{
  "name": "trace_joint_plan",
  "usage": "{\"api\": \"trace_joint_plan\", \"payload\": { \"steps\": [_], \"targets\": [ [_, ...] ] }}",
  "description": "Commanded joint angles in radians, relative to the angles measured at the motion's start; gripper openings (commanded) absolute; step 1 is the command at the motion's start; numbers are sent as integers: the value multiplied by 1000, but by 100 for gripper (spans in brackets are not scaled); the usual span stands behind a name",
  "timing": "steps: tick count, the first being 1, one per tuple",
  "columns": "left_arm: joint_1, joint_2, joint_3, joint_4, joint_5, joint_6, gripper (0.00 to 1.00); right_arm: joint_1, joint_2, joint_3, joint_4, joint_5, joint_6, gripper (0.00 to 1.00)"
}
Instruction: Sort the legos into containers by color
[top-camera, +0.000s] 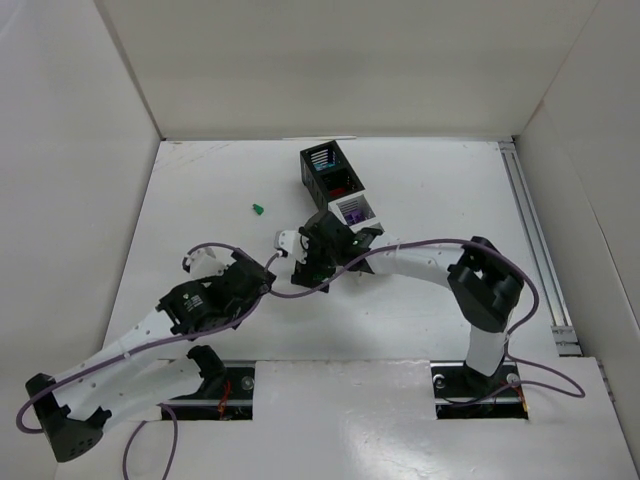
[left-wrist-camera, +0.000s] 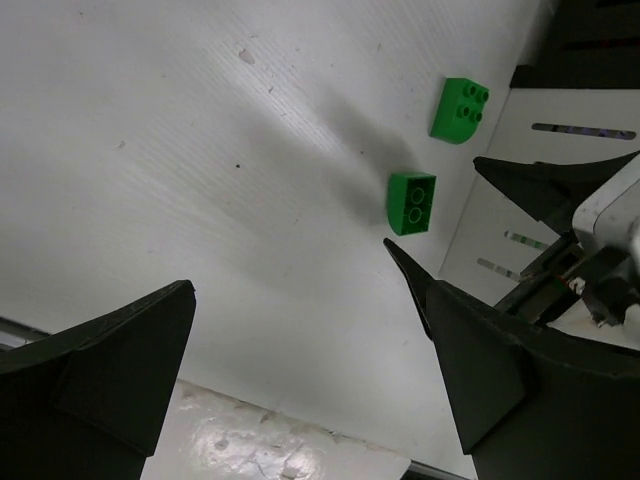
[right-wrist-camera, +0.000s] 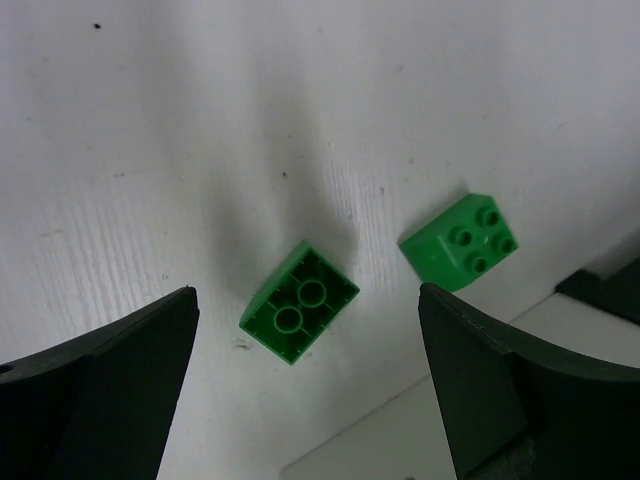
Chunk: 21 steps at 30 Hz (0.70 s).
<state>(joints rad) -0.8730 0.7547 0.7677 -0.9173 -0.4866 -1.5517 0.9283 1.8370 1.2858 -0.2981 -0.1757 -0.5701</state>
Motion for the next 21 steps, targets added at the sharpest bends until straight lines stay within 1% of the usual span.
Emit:
{"api": "trace_joint_plan", "payload": {
  "steps": [1,3,5,10,11,12,13,14,18,19,21],
  "targets": [
    [3,41,13,-26,6,-33,100,0,10,32,73,49,205,95],
    [3,52,25,-37,6,-21,100,0,25,32,73,97,271,95],
    [3,75,36,-37,-3,-10,100,0,38,32,73,142,297,95],
    [3,63,45,-48,-12,-1,100,0,93,53,73,173,357,93],
    [3,51,45,-58,-21,-1,100,0,105,53,62,173,366,90],
    [3,51,45,-58,-21,-1,100,0,105,53,62,182,375,79],
    [3,37,45,-58,-21,-1,100,0,105,43,62,182,387,72],
    [3,37,45,-58,-21,-1,100,0,105,43,62,182,388,71],
    [3,-1,45,-68,-21,-10,100,0,105,17,71,171,388,56],
    [3,-2,45,-68,-21,-10,100,0,105,6,86,157,388,44],
    [3,-11,36,-68,-21,-19,100,0,91,-3,105,144,377,35]
  ]
}}
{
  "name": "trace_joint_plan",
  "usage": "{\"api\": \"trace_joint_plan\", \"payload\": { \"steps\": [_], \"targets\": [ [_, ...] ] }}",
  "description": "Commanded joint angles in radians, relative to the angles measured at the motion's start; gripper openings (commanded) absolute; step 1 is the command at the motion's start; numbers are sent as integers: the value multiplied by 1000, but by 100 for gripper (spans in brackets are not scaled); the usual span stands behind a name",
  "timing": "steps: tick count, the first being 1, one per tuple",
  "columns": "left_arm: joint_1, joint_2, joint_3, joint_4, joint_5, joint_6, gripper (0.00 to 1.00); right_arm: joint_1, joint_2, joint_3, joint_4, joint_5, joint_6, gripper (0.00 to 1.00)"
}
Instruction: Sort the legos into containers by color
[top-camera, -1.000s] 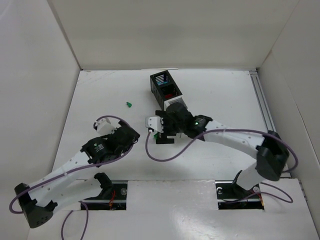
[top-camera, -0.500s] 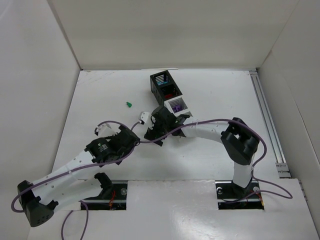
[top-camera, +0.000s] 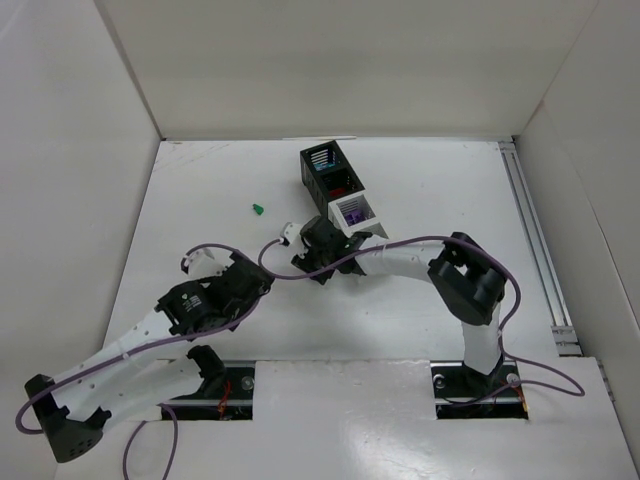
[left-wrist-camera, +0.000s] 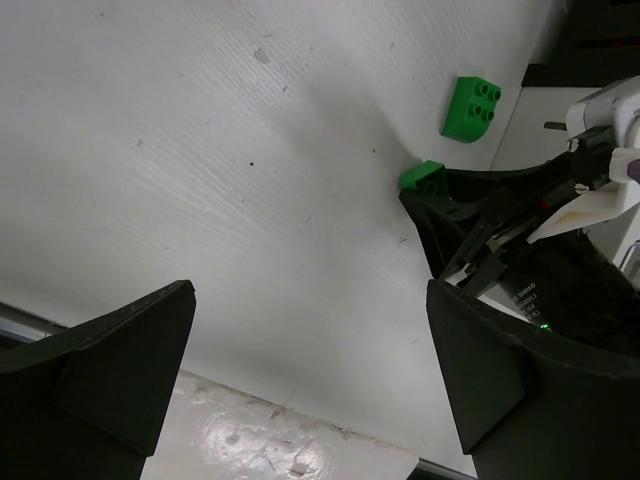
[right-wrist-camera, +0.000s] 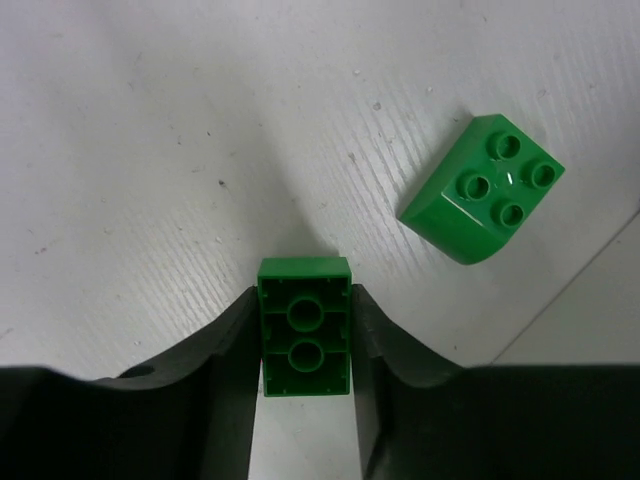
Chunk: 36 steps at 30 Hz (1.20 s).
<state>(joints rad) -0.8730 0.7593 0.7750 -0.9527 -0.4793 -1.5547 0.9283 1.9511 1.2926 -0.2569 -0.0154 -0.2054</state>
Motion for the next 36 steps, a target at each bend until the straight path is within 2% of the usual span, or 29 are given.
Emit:
{"api": "trace_joint_plan", "payload": {
  "steps": [1,4,7,12,14,19,21,23,25,26,29,33,36],
  "targets": [
    [3,-15,29,-32,-28,-16,100,0,-40,-10,76,-52,-2,28],
    [3,-15,29,-32,-28,-16,100,12,-124,-10,93,-86,-77,21],
    [3,-5,29,20,-28,62,100,21,-272,-29,93,-95,-160,21],
    [3,31,29,182,-10,203,100,-11,-489,-69,-2,18,-233,24],
    [3,52,50,215,-10,232,100,-60,-553,-105,-37,49,-242,25],
    [3,162,119,279,-19,327,100,-213,-600,-187,-47,-38,-295,25],
    [3,198,155,302,-19,370,100,-223,-609,-202,-47,-47,-304,29],
    [26,251,173,341,11,406,100,-223,-609,-213,-35,-47,-315,39],
    [44,306,188,373,51,452,100,-223,-609,-213,-35,-57,-315,43],
    [66,323,201,373,63,476,100,-223,-609,-213,-35,-57,-315,60],
    [86,382,224,396,85,501,100,-223,-641,-213,-35,-43,-315,75],
    [117,445,236,442,108,562,100,-223,-725,-204,-60,18,-315,83],
    [127,507,271,479,128,603,100,-232,-796,-194,-82,52,-315,83]
  ]
}}
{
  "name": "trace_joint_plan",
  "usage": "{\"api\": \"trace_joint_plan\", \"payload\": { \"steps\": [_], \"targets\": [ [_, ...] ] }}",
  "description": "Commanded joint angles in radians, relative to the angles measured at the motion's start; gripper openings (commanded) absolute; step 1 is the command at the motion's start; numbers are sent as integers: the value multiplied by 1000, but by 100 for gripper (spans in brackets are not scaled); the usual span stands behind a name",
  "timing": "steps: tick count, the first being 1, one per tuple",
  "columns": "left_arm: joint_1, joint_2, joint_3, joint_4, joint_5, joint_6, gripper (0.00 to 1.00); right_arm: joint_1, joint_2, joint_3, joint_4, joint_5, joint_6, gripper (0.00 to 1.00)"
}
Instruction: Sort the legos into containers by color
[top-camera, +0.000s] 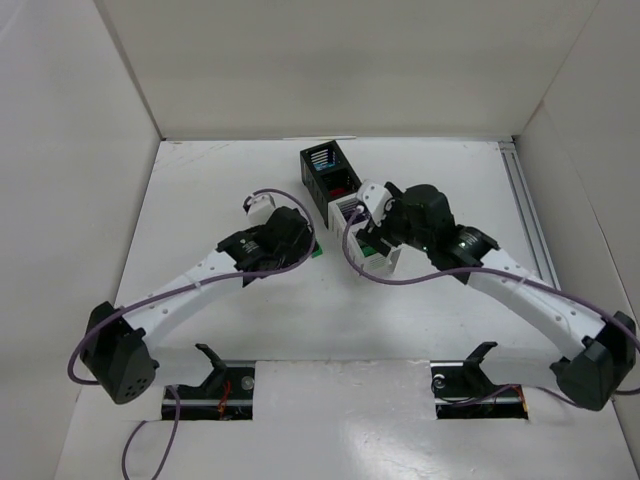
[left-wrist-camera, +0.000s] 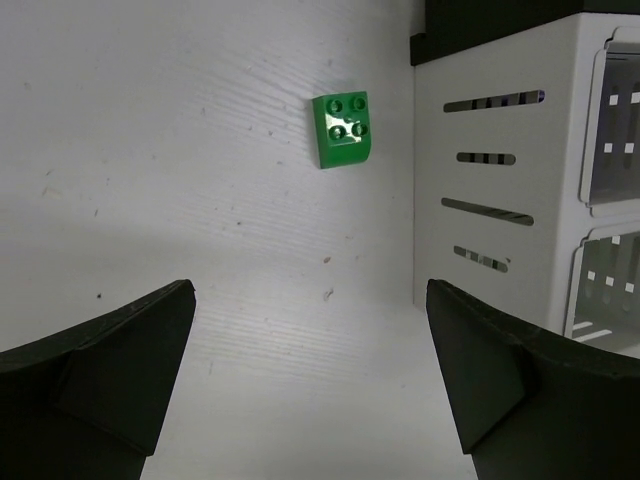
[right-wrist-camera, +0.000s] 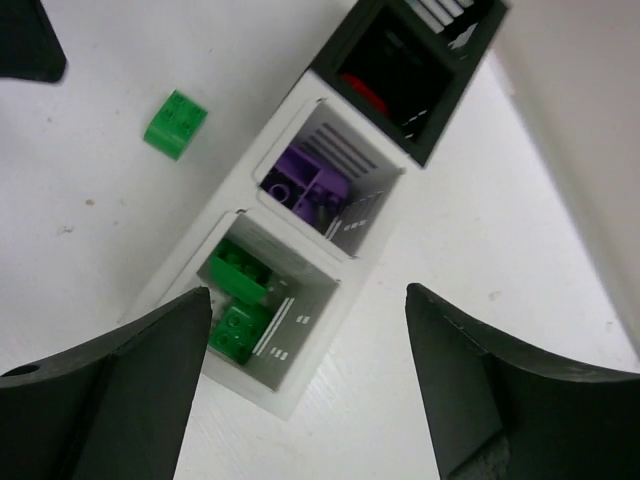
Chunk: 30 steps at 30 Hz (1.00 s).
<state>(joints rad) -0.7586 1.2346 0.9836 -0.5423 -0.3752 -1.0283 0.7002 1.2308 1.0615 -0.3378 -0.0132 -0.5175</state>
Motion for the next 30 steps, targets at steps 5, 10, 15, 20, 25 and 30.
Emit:
{"api": "trace_joint_plan", "payload": {
  "steps": [5,10,15,20,25,30],
  "targets": [
    [76,164,99,134,74,128,100,-79,-177,3,-61,104,-3,84],
    [123,334,162,174,136,137,100,-166,-220,-26,-96,79,-3,85],
    [149,448,228,200,137,114,98,-241,-240,-61,-116,32,-3,88],
    [173,554,314,167,147,114,90,-280,-249,-71,-125,22,-3,88],
    [173,629,325,116,167,88,77,-309,-271,-80,-145,31,-3,88],
    [173,670,334,97,167,54,73,-329,-280,-98,-145,32,-12,89]
  ]
}}
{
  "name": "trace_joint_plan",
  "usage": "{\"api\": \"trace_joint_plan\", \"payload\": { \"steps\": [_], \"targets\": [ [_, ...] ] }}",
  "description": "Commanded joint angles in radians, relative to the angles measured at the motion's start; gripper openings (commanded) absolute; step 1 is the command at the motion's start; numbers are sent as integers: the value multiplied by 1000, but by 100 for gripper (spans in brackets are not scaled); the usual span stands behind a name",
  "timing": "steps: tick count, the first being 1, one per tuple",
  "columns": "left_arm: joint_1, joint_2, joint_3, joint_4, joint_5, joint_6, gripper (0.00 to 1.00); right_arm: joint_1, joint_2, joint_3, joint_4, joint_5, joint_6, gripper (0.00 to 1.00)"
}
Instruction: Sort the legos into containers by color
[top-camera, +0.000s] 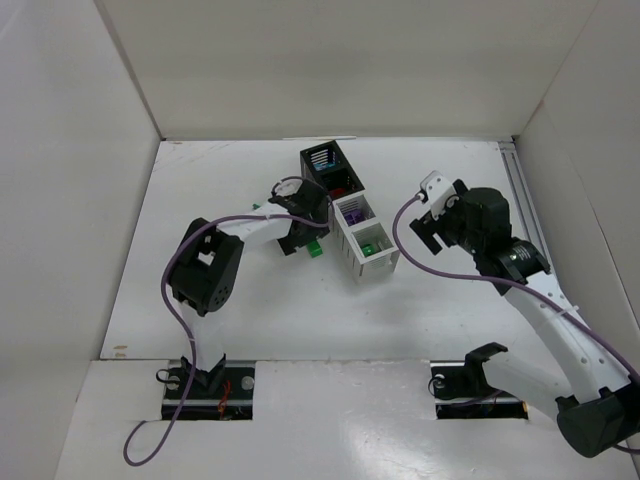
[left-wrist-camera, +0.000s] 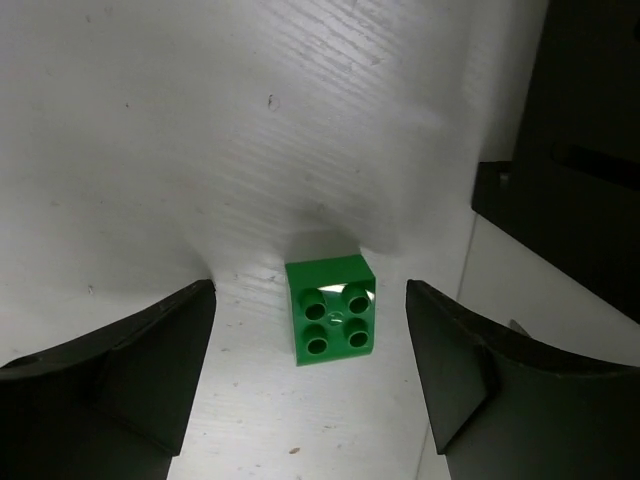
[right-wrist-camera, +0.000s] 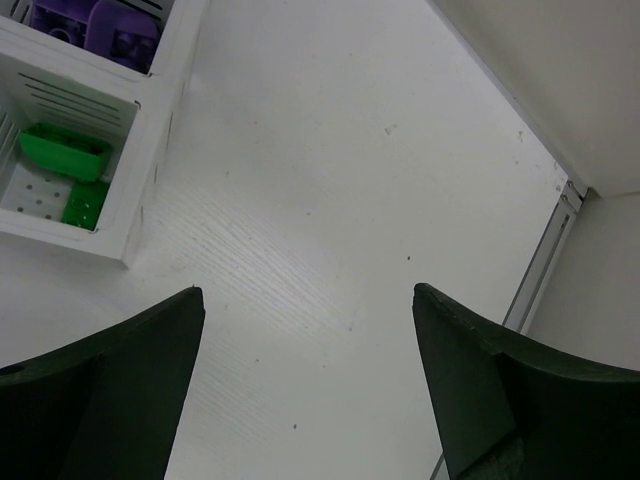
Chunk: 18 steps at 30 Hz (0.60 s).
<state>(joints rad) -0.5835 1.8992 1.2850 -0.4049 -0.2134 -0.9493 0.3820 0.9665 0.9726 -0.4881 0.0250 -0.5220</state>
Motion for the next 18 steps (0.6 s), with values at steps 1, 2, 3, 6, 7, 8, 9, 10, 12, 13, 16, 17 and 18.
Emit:
{"api": "trace_joint_plan", "payload": {
  "steps": [1,2,3,6,7,8,9,10,12,13,16,17,18],
  "targets": [
    [-3,15,33,-40,5,-25,73,-11,-15,-9,5,-7,-16,89],
    [-3,15,33,-40,5,-25,73,-21,-15,-9,5,-7,-16,89],
    [-3,15,43,-40,5,-34,71,-22,-15,-18,5,-7,-16,89],
    [-3,24,43,-66,-6,-34,64,-22,-15,-28,5,6,-16,89],
    [-3,24,53,-66,-6,-34,58,-22,-15,-28,5,6,-16,89],
    [-13,24,53,-89,-32,-43,55,-32,-25,-28,5,6,-25,89],
    [-13,24,62,-98,-32,-43,52,-32,-25,-28,5,6,-26,89],
    [-24,24,62,-107,-46,-52,49,-32,-35,-38,5,6,-26,89],
    [-24,24,73,-138,-58,-52,36,-43,-44,-38,5,6,-35,89],
    [-33,12,73,-147,-58,-52,32,-43,-45,-38,5,6,-35,89],
    [-42,-34,73,-176,-76,-63,21,-54,-66,-49,-4,15,-35,89],
    [-42,-51,63,-176,-76,-63,18,-54,-75,-60,-4,15,-44,89],
    [-42,-90,63,-186,-76,-63,16,-54,-86,-60,-4,15,-44,89]
  ]
}}
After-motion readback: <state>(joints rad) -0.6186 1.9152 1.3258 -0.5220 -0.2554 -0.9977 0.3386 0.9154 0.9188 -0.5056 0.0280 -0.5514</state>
